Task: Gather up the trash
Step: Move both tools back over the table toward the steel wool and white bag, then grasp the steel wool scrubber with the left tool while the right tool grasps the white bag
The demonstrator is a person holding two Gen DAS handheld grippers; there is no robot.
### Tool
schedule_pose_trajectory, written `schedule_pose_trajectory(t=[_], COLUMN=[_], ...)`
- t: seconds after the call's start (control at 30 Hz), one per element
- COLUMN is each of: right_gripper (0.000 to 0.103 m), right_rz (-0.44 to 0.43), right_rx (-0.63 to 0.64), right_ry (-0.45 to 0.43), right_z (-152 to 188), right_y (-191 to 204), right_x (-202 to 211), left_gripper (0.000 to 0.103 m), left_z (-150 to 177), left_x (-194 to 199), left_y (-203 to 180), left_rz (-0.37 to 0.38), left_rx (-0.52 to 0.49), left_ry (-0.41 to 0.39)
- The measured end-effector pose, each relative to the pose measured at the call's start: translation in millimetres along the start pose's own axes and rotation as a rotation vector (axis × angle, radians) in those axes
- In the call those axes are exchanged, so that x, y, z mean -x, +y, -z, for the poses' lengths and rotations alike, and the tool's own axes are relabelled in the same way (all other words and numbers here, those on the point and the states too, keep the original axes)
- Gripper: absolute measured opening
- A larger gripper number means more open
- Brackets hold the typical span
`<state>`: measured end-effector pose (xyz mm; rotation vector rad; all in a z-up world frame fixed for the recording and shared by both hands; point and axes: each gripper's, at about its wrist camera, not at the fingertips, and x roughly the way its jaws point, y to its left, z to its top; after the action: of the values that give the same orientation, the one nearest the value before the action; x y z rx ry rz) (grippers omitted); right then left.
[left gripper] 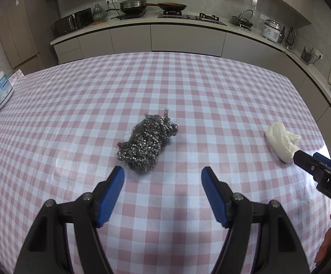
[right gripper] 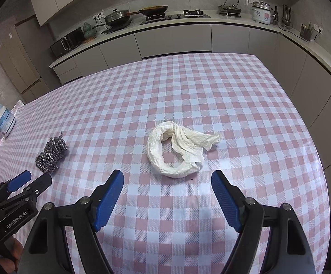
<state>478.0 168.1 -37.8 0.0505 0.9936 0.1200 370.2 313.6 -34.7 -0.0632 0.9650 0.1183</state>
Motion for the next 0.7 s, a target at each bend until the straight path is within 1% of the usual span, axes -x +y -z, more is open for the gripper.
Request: schedule_pose_trajectory(t=[0.2,0.33,0.53,0.57,0.63,0.67,0.7], right_gripper=[0.081,0.081,0.08,0.078,0.054,0.053,0.05], right_rz=[0.017,0.02,0.015,0.013,0.009,0.009,0.011], right_rx=[-0.007,-0.01,0.02,0.029,0.044,0.047,0.055], right_ry=[0.021,0.04,0.04,0.039,0.047,0.042,0.036], right_z=[-13.2,-18.7,-21.8,-21.4,-21.1,-20.7,-20.7], right_y=[-1.0,-0.5,7.0,9.3,12.9,14.3,15.5], right_x=[-22.2,-37.4,-51.7,-53.7,-58.6,-59.8,-60.2], left_gripper=[0.071,0.071,0.071,0.07,0.057,0.056,0.053], left_z=[-12.1,-18.1,-20.7,-20.2,-17.8,-16.5,-15.5], left_x=[-13.9,-28.5,-45.0,-47.0,-49.6,-51.2,-51.6], left_y=[6.8,10.0,13.0,13.2,14.2,15.3,16.2], left_rz=[-0.012,-0.02,0.008,0.013,0.017,0.025,0.031], left_rx=[0.008,0.005,0.012,0.014,0.016,0.022,0.028], left_ry=[0.002,0.018,0.034,0.036,0.036,0.042,0.041])
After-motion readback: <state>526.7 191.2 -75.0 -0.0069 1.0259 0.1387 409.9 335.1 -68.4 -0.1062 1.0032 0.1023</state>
